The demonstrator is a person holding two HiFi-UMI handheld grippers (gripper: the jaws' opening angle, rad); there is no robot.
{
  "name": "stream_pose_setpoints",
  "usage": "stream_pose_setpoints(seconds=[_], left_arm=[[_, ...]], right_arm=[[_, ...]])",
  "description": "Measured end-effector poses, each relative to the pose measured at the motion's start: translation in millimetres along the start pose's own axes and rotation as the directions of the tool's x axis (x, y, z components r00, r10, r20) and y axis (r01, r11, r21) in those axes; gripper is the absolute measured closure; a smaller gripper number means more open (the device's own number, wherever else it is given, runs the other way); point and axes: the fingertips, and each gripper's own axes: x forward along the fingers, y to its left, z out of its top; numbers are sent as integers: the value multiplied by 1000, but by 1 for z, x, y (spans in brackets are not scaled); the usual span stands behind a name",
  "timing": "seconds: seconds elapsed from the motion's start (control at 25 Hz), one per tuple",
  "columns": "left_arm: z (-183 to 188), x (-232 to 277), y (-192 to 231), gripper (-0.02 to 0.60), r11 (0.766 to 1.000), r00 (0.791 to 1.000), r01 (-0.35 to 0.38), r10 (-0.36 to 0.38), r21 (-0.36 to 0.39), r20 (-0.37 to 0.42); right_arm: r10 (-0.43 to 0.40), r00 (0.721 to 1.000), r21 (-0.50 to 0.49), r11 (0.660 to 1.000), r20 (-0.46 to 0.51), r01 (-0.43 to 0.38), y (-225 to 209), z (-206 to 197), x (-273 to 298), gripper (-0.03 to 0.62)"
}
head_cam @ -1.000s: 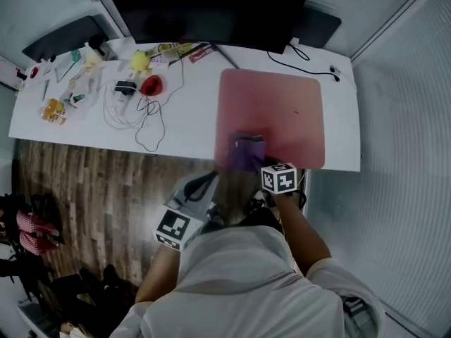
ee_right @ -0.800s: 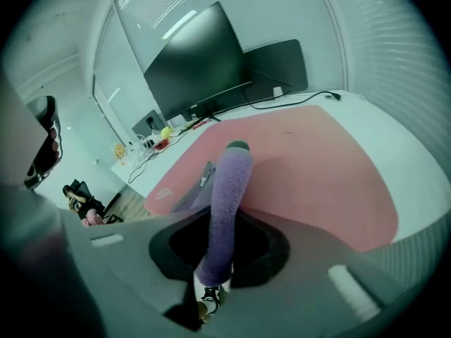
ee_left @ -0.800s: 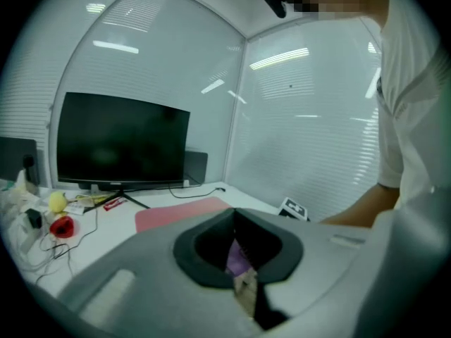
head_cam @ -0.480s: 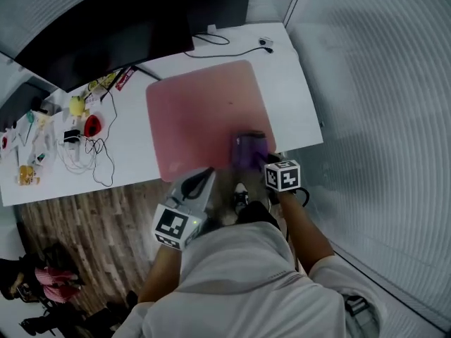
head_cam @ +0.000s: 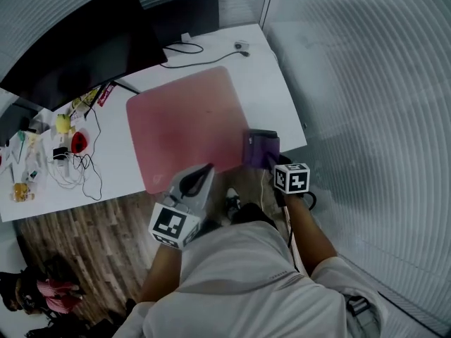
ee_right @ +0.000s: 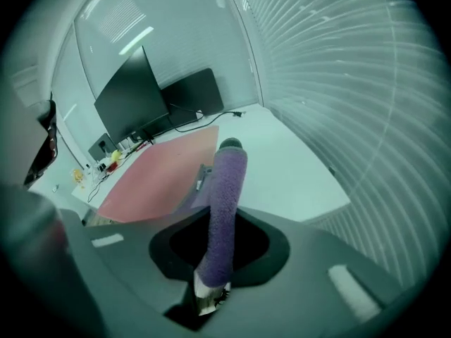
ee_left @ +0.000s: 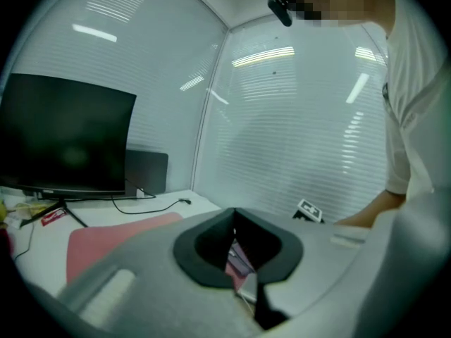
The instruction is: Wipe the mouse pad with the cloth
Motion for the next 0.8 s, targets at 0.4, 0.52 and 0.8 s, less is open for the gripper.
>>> stream_pose_setpoints(seconds=[0.4, 0.52, 0.8], left_arm=[[28, -91, 59, 578, 982, 977, -185, 187, -23, 100], [31, -134, 79, 578, 968, 961, -250, 251, -20, 117], [36, -230, 112, 578, 930, 912, -363, 368, -62, 181]], right_arm=[[188, 972, -186, 969, 139, -161, 137, 73, -15, 537], [263, 945, -233, 948, 195, -215, 196, 91, -28, 537], [399, 879, -383, 878, 261, -285, 314, 113, -68, 539]])
